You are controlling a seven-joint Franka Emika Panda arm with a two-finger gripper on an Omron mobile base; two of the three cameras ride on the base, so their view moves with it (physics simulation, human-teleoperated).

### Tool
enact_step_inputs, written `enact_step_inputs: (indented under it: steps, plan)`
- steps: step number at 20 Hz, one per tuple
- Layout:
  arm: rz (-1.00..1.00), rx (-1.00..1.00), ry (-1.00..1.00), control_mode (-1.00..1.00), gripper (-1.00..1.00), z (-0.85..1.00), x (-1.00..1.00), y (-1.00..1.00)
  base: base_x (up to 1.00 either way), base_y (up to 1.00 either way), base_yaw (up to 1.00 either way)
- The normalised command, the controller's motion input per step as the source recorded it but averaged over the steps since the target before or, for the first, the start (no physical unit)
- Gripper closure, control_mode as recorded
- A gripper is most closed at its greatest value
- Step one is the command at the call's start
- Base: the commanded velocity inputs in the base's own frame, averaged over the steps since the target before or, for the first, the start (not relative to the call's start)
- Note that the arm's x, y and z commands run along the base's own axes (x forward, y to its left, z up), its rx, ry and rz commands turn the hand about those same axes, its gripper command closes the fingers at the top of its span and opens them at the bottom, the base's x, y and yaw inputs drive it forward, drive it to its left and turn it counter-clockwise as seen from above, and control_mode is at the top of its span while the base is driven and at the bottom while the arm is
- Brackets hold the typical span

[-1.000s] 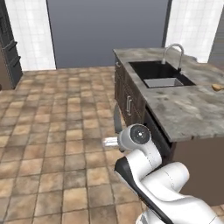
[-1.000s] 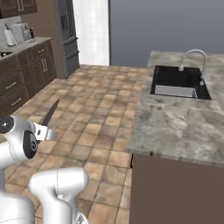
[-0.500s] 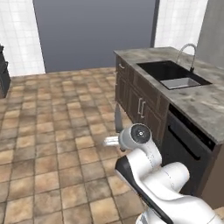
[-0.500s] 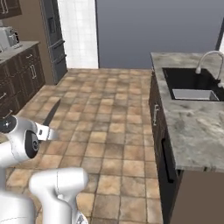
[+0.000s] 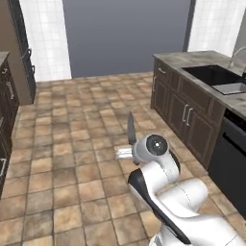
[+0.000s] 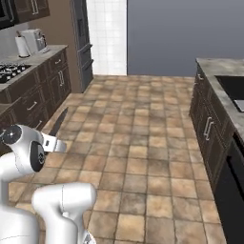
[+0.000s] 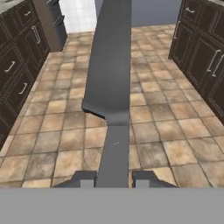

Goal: Pick up the metallic utensils from the counter and place them in the open drawer. Make sure not to pick up any wooden utensils.

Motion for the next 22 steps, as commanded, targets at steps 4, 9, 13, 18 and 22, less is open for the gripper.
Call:
enact_step_inputs:
  steps: [4, 9, 13, 18, 22]
  plan:
    - [0.0, 0.0, 0.0, 1.0, 1.0, 0.0, 0.0, 0.0, 0.12, 1.0, 0.11]
    - [0.0, 0.0, 0.0, 1.0, 1.0, 0.0, 0.0, 0.0, 0.07, 1.0, 0.07]
    - [0.0, 0.0, 0.0, 1.0, 1.0, 0.0, 0.0, 0.0, -0.08, 1.0, 0.0]
    - [0.0, 0.0, 0.0, 1.0, 1.0, 0.0, 0.0, 0.0, -0.53, 0.38, -0.05]
    - [0.0, 0.0, 0.0, 1.0, 1.0, 0.0, 0.0, 0.0, -0.28, 0.15, 0.0]
